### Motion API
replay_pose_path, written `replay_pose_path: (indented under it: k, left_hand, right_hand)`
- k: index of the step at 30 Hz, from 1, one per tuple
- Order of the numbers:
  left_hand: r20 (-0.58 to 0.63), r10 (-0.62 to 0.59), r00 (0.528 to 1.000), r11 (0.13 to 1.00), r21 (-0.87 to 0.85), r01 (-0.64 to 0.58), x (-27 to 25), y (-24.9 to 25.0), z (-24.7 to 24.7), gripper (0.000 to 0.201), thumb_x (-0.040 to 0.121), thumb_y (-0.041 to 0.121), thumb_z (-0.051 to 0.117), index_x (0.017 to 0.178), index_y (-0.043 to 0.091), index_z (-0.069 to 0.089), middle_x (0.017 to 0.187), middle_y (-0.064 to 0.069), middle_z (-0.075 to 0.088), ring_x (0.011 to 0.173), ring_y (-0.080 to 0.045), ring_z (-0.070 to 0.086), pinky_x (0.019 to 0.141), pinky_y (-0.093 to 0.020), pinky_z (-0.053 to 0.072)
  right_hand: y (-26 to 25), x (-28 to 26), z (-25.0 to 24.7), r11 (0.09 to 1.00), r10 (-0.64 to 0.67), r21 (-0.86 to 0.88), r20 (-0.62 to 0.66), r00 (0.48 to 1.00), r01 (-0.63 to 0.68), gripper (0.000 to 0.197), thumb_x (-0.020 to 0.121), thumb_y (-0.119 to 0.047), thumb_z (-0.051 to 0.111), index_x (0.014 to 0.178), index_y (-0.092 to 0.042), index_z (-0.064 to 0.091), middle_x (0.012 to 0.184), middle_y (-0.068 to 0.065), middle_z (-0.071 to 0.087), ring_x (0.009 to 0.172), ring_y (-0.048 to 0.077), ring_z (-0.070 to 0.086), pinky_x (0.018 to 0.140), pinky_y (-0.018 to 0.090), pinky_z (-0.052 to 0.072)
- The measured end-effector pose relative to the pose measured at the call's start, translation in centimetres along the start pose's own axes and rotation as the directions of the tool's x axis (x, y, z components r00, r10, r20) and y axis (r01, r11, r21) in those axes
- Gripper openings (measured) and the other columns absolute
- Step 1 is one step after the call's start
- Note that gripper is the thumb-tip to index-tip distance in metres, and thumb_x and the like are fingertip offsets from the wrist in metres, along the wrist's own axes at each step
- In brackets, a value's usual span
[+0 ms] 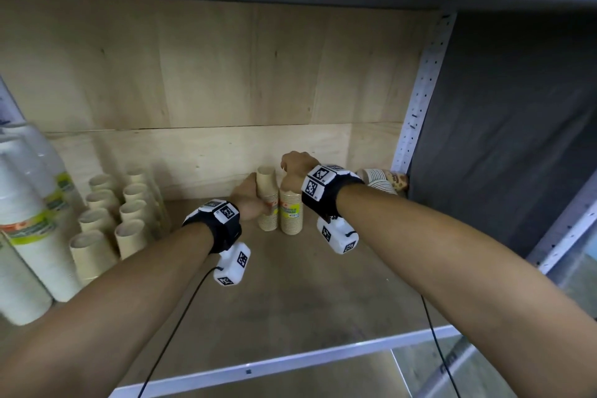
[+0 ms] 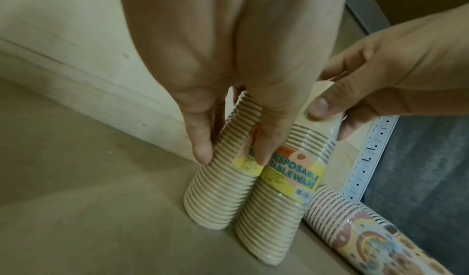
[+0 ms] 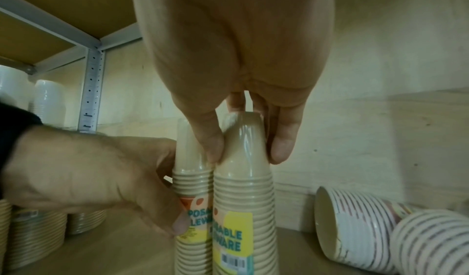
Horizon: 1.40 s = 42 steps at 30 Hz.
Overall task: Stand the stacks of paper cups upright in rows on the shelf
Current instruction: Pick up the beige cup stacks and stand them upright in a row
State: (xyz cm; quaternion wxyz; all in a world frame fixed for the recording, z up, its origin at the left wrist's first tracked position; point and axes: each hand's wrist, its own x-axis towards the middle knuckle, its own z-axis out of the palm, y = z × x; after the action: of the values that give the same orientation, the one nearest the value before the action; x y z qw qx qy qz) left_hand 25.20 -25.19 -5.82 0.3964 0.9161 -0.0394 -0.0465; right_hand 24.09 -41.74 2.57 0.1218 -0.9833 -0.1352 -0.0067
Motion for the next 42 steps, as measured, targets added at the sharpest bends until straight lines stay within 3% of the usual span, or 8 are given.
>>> replay_pose_path:
  k: [4,8,11,18,26,33,39,42]
  left_hand:
    - [0.003,-0.005,1.0,1.0,-0.006,0.005,-3.0,3.5,-1.4,0.061,0.065,0.022,0.082,0.116,0.02,0.047,0.11,-0.001,0.063,0.102,-0.022,0.061,0.091,-0.044,0.052]
    - [-0.039,0.017,0.999,1.0,0.003,-0.017,-3.4,5.4,-3.2,0.052,0.071,0.031,0.076,0.115,0.025,0.049,0.106,-0.002,0.063,0.098,-0.024,0.062,0.087,-0.04,0.053]
    - [-0.079,0.033,0.996,0.999,0.005,-0.033,-3.2,6.4,-3.9,0.052,0.071,0.043,0.076,0.115,0.027,0.054,0.107,-0.004,0.064,0.097,-0.024,0.064,0.086,-0.039,0.055]
    - [-0.081,0.124,0.989,0.983,0.147,-0.111,-3.6,8.3,-3.7,0.03,0.095,0.024,0.052,0.119,0.011,0.065,0.123,-0.008,0.063,0.105,-0.021,0.057,0.087,-0.031,0.047]
    - [-0.03,0.149,0.988,0.973,0.18,-0.142,-3.6,8.7,-3.9,0.037,0.093,0.019,0.058,0.128,0.011,0.062,0.13,-0.007,0.059,0.118,-0.022,0.056,0.086,-0.025,0.042]
    - [0.008,0.156,0.988,0.926,0.347,-0.149,-3.7,9.5,-4.0,0.03,0.093,0.016,0.055,0.122,0.016,0.064,0.134,-0.008,0.053,0.119,-0.024,0.054,0.088,-0.026,0.043]
    - [0.106,0.071,0.992,0.857,0.502,-0.115,-4.7,11.2,-5.2,0.035,0.087,0.01,0.065,0.121,0.015,0.066,0.126,-0.004,0.057,0.108,-0.021,0.06,0.082,-0.028,0.053]
    - [0.157,-0.009,0.988,0.874,0.482,-0.069,-5.6,11.4,-6.2,0.034,0.083,0.007,0.068,0.116,0.017,0.068,0.118,-0.006,0.062,0.097,-0.02,0.064,0.079,-0.032,0.059]
  right_hand:
    - [0.4,-0.1,-0.5,0.999,0.021,0.029,0.009,1.0,-0.022,0.041,0.083,-0.027,0.064,0.12,-0.01,0.055,0.118,0.009,0.057,0.104,0.029,0.058,0.072,0.028,0.042]
    - [0.0,-0.3,-1.2,0.996,0.087,0.007,0.028,0.996,-0.087,0.024,0.077,-0.034,0.064,0.086,-0.012,0.058,0.09,0.006,0.063,0.076,0.024,0.062,0.055,0.023,0.042]
    - [-0.1,-0.4,-1.2,0.993,0.117,-0.017,0.04,0.992,-0.117,0.022,0.076,-0.033,0.066,0.071,-0.016,0.052,0.082,0.004,0.064,0.066,0.019,0.06,0.057,0.023,0.045]
    - [-0.1,-0.2,-0.9,0.997,0.067,-0.035,0.063,0.996,-0.064,0.023,0.077,-0.027,0.065,0.065,-0.016,0.05,0.076,0.002,0.059,0.072,0.023,0.063,0.056,0.025,0.046]
    - [0.3,-0.5,-1.1,0.998,0.056,-0.036,0.058,0.997,-0.054,0.022,0.077,-0.021,0.063,0.066,-0.017,0.044,0.081,0.004,0.056,0.078,0.024,0.061,0.054,0.023,0.04]
    - [-0.5,-0.7,-1.2,0.997,0.048,-0.059,0.046,0.998,-0.045,0.024,0.076,-0.016,0.061,0.061,-0.018,0.042,0.067,-0.001,0.047,0.072,0.023,0.057,0.054,0.022,0.039]
    - [-1.5,-1.4,-2.2,0.997,0.028,-0.07,0.074,0.997,-0.023,0.028,0.079,-0.012,0.063,0.059,-0.013,0.044,0.061,0.0,0.046,0.056,0.015,0.049,0.046,0.019,0.031]
    - [-2.5,-1.8,-2.9,0.997,0.018,-0.08,0.132,0.991,-0.007,0.026,0.076,-0.012,0.067,0.06,-0.013,0.046,0.062,0.001,0.049,0.062,0.017,0.052,0.05,0.019,0.034]
